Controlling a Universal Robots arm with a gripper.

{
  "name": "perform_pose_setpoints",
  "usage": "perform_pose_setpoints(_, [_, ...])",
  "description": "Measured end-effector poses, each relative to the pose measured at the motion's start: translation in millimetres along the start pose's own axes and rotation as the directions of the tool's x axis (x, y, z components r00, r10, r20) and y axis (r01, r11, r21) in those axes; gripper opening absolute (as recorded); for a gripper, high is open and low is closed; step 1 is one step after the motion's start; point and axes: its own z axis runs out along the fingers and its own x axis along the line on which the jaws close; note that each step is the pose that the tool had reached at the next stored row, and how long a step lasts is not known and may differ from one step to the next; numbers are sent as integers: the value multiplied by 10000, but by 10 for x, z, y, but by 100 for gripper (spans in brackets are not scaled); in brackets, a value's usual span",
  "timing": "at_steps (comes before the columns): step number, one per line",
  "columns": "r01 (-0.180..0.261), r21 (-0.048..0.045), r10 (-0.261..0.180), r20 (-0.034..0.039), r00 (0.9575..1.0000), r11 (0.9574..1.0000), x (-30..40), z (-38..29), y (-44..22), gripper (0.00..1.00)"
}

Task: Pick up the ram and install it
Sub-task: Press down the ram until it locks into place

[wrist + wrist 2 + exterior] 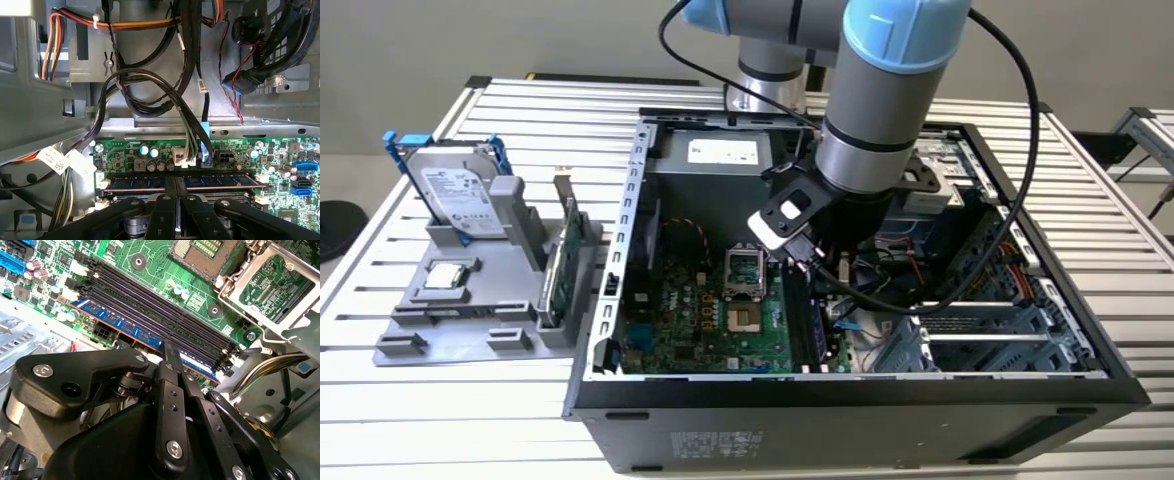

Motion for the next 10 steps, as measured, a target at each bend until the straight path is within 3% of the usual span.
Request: perform_pose_setpoints(10, [0,-1,0,-4,10000,10000,1,2,0,0])
